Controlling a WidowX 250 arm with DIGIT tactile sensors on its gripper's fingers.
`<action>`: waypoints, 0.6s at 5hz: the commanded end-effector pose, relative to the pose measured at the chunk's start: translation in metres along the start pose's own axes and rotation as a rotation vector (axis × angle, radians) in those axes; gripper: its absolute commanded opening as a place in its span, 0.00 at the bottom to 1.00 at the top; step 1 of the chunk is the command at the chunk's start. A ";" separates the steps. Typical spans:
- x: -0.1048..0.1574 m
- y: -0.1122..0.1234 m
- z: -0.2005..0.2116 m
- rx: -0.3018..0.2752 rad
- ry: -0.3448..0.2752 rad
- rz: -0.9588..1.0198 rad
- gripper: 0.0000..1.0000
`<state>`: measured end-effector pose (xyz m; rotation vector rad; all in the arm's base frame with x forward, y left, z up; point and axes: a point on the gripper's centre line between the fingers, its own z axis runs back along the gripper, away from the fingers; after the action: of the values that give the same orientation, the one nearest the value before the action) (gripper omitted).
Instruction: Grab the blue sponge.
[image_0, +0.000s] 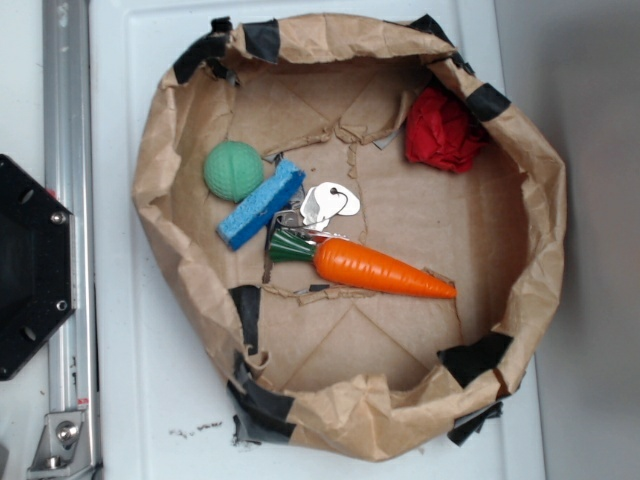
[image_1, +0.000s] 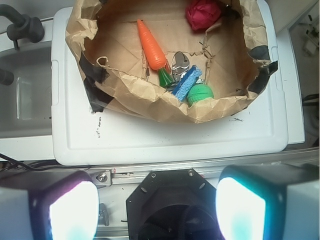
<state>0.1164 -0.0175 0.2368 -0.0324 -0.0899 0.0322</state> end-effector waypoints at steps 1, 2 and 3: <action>0.000 0.000 0.000 0.000 0.000 0.000 1.00; 0.047 0.019 -0.037 0.103 -0.104 -0.035 1.00; 0.087 0.023 -0.067 0.053 -0.240 -0.122 1.00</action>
<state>0.2039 0.0039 0.1670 0.0274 -0.2981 -0.1071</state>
